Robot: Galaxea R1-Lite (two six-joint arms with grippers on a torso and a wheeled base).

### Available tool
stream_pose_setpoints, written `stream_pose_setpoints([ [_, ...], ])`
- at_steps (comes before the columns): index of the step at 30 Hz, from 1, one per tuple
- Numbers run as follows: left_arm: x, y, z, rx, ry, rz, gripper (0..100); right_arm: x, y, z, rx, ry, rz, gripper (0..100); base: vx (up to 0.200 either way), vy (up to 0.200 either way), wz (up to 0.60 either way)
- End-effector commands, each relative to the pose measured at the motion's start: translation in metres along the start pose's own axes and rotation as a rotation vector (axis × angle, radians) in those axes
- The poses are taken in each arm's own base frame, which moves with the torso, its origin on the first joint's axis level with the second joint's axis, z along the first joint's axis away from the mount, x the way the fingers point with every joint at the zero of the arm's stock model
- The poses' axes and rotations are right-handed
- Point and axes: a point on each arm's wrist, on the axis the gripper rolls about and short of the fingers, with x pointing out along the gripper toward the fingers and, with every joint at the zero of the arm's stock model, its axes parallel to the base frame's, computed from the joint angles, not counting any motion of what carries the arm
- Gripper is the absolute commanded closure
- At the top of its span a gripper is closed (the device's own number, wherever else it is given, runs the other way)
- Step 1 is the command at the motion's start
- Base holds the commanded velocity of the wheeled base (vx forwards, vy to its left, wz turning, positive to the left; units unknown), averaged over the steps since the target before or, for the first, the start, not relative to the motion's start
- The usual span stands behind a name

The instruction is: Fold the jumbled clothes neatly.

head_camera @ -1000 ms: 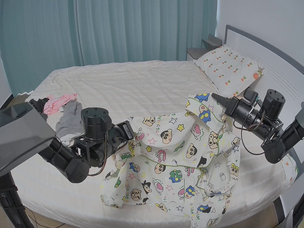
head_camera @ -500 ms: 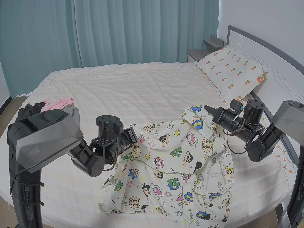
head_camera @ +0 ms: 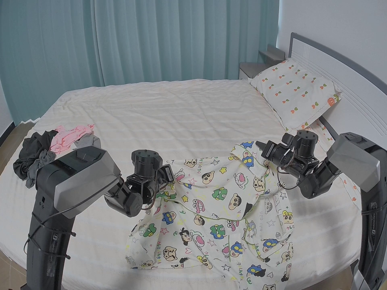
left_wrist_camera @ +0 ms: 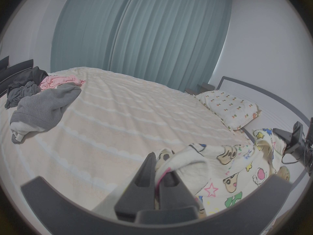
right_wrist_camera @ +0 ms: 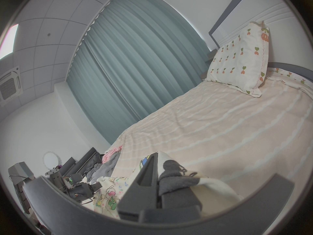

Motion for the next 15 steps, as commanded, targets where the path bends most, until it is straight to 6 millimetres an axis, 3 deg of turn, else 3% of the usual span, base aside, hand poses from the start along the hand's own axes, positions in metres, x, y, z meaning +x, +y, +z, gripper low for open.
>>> stream_pose_setpoints([
  [1, 0.019, 0.012, -0.004, 0.002, 0.016, 0.042, 100, 0.024, -0.021, -0.020, 0.009, 0.013, -0.056, 100, 0.000, 0.000, 0.00],
  [4, 0.026, 0.018, -0.005, -0.001, 0.019, 0.057, 100, 0.028, -0.024, -0.027, 0.014, 0.040, -0.065, 100, 0.000, 0.000, 0.00],
  [5, 0.029, 0.020, -0.004, -0.003, 0.019, 0.062, 100, 0.029, -0.025, -0.028, 0.016, 0.046, -0.069, 0, 0.000, 0.000, 0.00],
  [6, 0.031, 0.021, -0.004, -0.005, 0.017, 0.065, 100, 0.030, -0.025, -0.029, 0.017, 0.050, -0.071, 0, 0.000, 0.000, 0.00],
  [7, 0.034, 0.023, -0.004, -0.007, 0.018, 0.071, 0, 0.031, -0.026, -0.030, 0.017, 0.050, -0.073, 0, 0.000, 0.000, 0.00],
  [11, 0.039, 0.038, 0.003, -0.024, 0.002, 0.099, 0, 0.033, -0.027, -0.032, 0.016, 0.048, -0.072, 0, 0.000, 0.000, 0.00],
  [15, 0.044, 0.054, 0.020, -0.056, -0.044, 0.126, 0, 0.036, -0.031, -0.018, 0.026, 0.001, -0.074, 0, 0.000, 0.000, 0.00],
])
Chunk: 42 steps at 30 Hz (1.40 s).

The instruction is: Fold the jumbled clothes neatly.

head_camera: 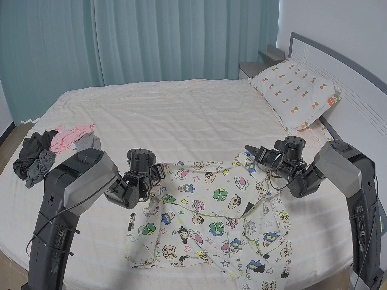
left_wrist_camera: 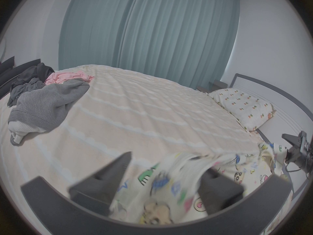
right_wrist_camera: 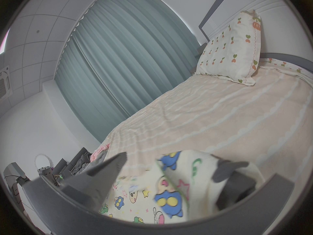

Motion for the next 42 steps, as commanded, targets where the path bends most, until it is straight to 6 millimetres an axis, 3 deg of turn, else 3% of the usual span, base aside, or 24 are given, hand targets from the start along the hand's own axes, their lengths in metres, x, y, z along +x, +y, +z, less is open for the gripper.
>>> stream_pose_setpoints([
  [1, 0.008, 0.016, 0.018, -0.038, -0.048, 0.033, 0, 0.005, -0.006, 0.012, 0.010, -0.047, -0.007, 0, 0.000, 0.000, 0.00],
  [7, 0.015, 0.033, 0.043, -0.075, -0.126, 0.083, 0, 0.010, -0.003, 0.023, 0.132, -0.109, -0.018, 0, 0.000, 0.000, 0.00],
  [11, 0.018, 0.045, 0.044, -0.079, -0.126, 0.107, 0, 0.013, -0.011, 0.021, 0.211, -0.027, -0.092, 0, 0.000, 0.000, 0.00],
  [19, 0.016, 0.057, 0.055, -0.093, -0.141, 0.130, 0, 0.015, -0.008, 0.048, 0.432, -0.063, -0.117, 0, 0.000, 0.000, 0.00],
  [26, -0.016, 0.058, 0.073, -0.179, -0.129, 0.122, 0, 0.021, -0.008, 0.084, 0.663, -0.114, -0.123, 0, 0.000, 0.000, 0.00],
  [30, -0.048, 0.066, 0.071, -0.219, -0.075, 0.097, 0, 0.023, -0.012, 0.107, 0.795, -0.148, -0.129, 0, 0.000, 0.000, 0.00],
  [35, -0.080, 0.074, 0.059, -0.251, -0.047, 0.042, 0, 0.028, -0.022, 0.106, 0.860, -0.108, -0.212, 0, 0.000, 0.000, 0.00],
  [38, -0.091, 0.079, 0.051, -0.253, -0.041, 0.033, 0, 0.029, -0.033, 0.100, 0.871, -0.106, -0.260, 0, 0.000, 0.000, 0.00],
  [42, -0.102, 0.086, 0.046, -0.256, -0.027, 0.037, 0, 0.028, -0.031, 0.103, 0.863, -0.115, -0.262, 0, 0.000, 0.000, 0.00],
])
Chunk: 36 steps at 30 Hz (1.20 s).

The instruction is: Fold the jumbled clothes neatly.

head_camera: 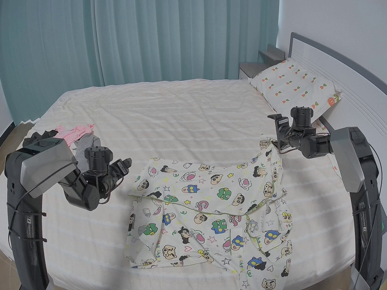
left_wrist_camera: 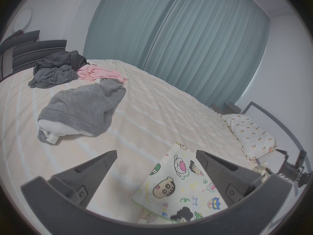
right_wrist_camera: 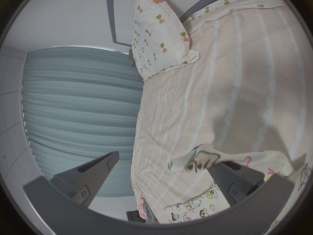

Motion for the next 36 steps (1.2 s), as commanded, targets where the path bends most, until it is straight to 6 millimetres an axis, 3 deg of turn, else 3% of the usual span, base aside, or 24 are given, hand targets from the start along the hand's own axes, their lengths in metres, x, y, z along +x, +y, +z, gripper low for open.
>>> stream_pose_setpoints([
  [1, -0.027, 0.004, 0.010, -0.018, -0.007, -0.021, 0, 0.004, -0.003, 0.007, 0.016, -0.023, -0.014, 0, 0.000, 0.000, 0.00],
  [6, -0.055, 0.007, 0.024, -0.104, 0.051, -0.114, 0, -0.009, 0.007, 0.003, -0.050, 0.004, -0.014, 0, 0.000, 0.000, 0.00],
  [10, -0.075, 0.010, 0.026, -0.121, 0.079, -0.132, 0, -0.018, -0.007, -0.010, -0.197, 0.051, -0.081, 0, 0.000, 0.000, 0.00],
  [14, -0.109, 0.016, 0.024, -0.130, 0.136, -0.162, 0, -0.053, -0.028, -0.014, -0.366, 0.098, -0.137, 0, 0.000, 0.000, 0.00],
  [18, -0.154, 0.017, 0.029, -0.202, 0.202, -0.271, 0, -0.099, -0.049, -0.010, -0.508, 0.149, -0.054, 0, 0.000, 0.000, 0.00],
  [24, -0.198, 0.016, 0.029, -0.279, 0.223, -0.343, 0, -0.166, -0.092, 0.005, -0.648, 0.197, 0.050, 0, 0.000, 0.000, 0.00],
  [27, -0.206, 0.012, 0.029, -0.305, 0.230, -0.368, 0, -0.180, -0.105, 0.010, -0.683, 0.191, 0.047, 0, 0.000, 0.000, 0.00],
  [29, -0.211, 0.010, 0.027, -0.304, 0.239, -0.381, 0, -0.193, -0.125, 0.016, -0.718, 0.210, 0.026, 0, 0.000, 0.000, 0.00],
  [36, -0.218, 0.011, 0.008, -0.286, 0.318, -0.370, 0, -0.200, -0.163, 0.016, -0.748, 0.295, -0.034, 0, 0.000, 0.000, 0.00],
])
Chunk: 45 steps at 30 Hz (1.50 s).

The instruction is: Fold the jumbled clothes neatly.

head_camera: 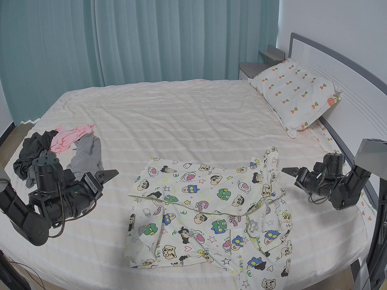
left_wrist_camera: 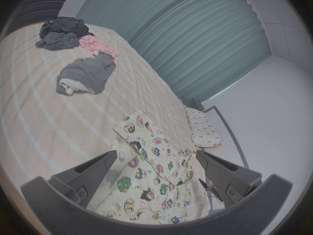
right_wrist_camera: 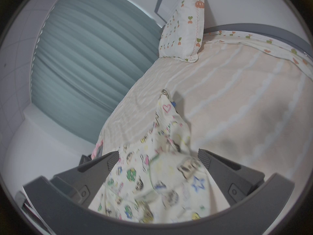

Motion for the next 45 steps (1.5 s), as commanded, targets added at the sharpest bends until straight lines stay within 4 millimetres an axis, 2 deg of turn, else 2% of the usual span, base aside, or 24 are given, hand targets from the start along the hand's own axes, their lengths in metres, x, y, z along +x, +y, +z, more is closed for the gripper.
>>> stream_pose_setpoints([
  [1, -0.032, -0.006, -0.021, -0.021, 0.066, -0.054, 0, -0.038, -0.035, -0.024, -0.085, 0.054, -0.021, 0, 0.000, 0.000, 0.00],
  [6, -0.028, -0.002, -0.023, -0.028, 0.082, -0.034, 0, -0.027, -0.046, -0.036, -0.099, 0.097, -0.031, 0, 0.000, 0.000, 0.00],
  [7, -0.028, -0.002, -0.023, -0.028, 0.082, -0.034, 0, -0.027, -0.046, -0.036, -0.099, 0.097, -0.031, 0, 0.000, 0.000, 0.00],
  [9, -0.027, 0.001, -0.025, -0.030, 0.093, -0.020, 0, -0.013, -0.044, -0.042, -0.112, 0.118, -0.012, 0, 0.000, 0.000, 0.00],
  [17, -0.024, 0.003, -0.026, -0.034, 0.101, -0.009, 0, 0.005, -0.042, -0.052, -0.126, 0.157, 0.010, 0, 0.000, 0.000, 0.00],
  [31, -0.021, 0.003, -0.029, -0.033, 0.115, -0.004, 0, 0.015, -0.037, -0.062, -0.140, 0.188, 0.031, 0, 0.000, 0.000, 0.00],
  [32, -0.021, 0.003, -0.029, -0.033, 0.116, -0.003, 0, 0.015, -0.038, -0.062, -0.140, 0.190, 0.029, 100, 0.000, 0.000, 0.00],
  [45, -0.021, 0.004, -0.029, -0.038, 0.116, 0.000, 0, 0.014, -0.037, -0.063, -0.140, 0.183, 0.024, 100, 0.000, 0.000, 0.00],
])
